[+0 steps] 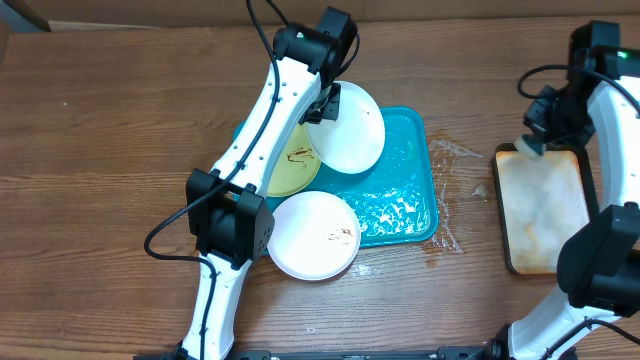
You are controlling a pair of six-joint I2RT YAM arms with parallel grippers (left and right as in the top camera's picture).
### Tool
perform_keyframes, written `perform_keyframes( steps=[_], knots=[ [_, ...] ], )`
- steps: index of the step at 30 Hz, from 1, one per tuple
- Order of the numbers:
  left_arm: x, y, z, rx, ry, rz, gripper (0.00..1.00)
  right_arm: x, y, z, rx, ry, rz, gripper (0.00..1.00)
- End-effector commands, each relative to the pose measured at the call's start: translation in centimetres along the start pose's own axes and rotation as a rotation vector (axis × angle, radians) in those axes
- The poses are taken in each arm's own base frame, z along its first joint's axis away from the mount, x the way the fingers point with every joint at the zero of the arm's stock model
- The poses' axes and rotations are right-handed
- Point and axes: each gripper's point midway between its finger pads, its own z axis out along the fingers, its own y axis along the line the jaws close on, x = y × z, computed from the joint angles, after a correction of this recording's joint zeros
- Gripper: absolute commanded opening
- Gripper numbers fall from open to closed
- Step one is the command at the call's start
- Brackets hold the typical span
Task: Clean dirty plates on tray and stack at the side
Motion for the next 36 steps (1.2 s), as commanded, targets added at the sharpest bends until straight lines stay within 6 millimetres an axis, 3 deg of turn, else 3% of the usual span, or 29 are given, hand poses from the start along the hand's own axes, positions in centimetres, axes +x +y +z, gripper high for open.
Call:
perform_keyframes(
  steps=[1,9,18,23,32,36],
  knots=[
    [-1.4,0.1,-3.1,-0.096,-0.12,0.018,0.04,-0.6,-1.0,-1.3,-0.007,-0.024,0.015,0.04],
    [-0.2,1.8,-7.8,-0.401,-0.22,0.084,0.04,0.9,-3.4,0.5,0.037,0.056,0.035,0.04],
    [-1.0,0.8,-11.8,-0.643,-0.41,0.181,0.04,3.5,-4.4,4.1,0.058,0.146,0.044,0.04],
    [-1.2,0.7,-12.7,-0.69,-0.446,0.196,0.04,4.5,-4.7,5.2,0.066,0.172,0.048,0.04],
    [-2.7,1.1,-15.8,-0.839,-0.601,0.161,0.04,4.1,-5.8,5.3,0.054,0.178,0.111,0.04],
    [-3.1,-0.4,-15.6,-0.797,-0.606,0.204,0.04,3.9,-6.5,5.3,0.044,0.184,0.139,0.04]
  ],
)
